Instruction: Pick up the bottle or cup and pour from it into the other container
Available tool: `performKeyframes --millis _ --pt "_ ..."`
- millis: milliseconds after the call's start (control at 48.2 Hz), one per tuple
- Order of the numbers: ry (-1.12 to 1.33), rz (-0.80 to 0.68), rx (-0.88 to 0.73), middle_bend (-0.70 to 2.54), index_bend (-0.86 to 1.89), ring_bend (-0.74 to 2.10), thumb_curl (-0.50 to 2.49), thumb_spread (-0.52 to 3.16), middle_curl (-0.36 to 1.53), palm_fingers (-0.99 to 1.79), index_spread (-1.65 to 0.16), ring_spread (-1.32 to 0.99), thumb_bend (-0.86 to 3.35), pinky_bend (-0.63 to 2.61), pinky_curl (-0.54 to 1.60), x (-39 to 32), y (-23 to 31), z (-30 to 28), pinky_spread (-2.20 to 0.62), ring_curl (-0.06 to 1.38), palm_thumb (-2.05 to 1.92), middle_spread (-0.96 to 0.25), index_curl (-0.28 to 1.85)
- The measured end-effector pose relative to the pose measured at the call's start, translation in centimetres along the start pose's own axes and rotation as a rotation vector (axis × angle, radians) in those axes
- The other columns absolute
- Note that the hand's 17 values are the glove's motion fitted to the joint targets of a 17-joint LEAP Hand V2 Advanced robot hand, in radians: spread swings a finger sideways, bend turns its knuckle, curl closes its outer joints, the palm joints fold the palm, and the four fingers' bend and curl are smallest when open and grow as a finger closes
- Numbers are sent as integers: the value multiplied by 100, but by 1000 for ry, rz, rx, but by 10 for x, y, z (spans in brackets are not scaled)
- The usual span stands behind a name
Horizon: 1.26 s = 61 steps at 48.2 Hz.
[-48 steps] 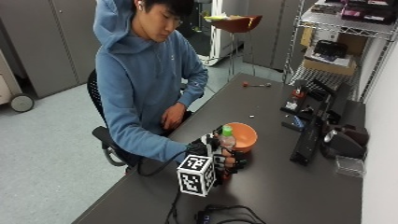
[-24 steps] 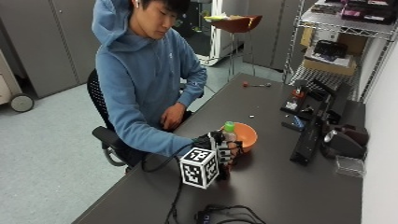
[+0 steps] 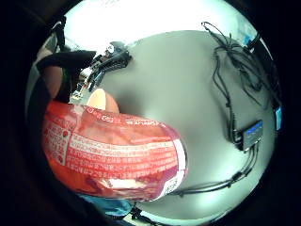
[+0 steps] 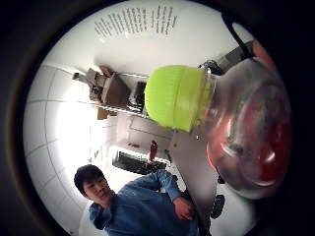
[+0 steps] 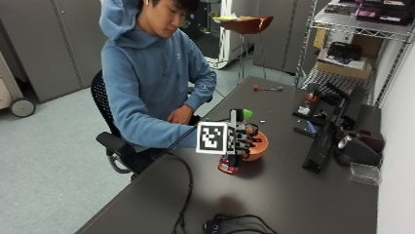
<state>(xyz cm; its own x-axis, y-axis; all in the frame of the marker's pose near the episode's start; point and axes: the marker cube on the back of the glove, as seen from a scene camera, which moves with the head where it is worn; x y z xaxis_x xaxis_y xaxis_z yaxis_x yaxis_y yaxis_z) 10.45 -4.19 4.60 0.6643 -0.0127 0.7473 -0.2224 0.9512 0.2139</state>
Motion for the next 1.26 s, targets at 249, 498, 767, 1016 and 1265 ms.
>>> performKeyframes --millis 249,498,767,1016,1265 --pt "343 17 -196 36 13 49 68 7 51 111 -15 -18 -3 31 42 -26 -10 -2 -23 46 112 -9 35" --pt "697 33 -415 36 13 48 69 5 52 112 -14 -18 -4 31 42 -51 -20 2 -23 48 111 -10 35" --pt "1105 28 -547 36 13 48 70 4 53 112 -14 -19 -4 30 43 -67 -27 14 -24 49 111 -10 36" --pt "1252 15 -618 35 13 48 71 5 53 112 -15 -19 -4 31 43 -73 -29 33 -24 49 110 -10 36" --pt "1301 63 -612 35 13 48 71 5 54 112 -16 -19 -4 31 43 -74 -32 38 -25 50 110 -10 36"
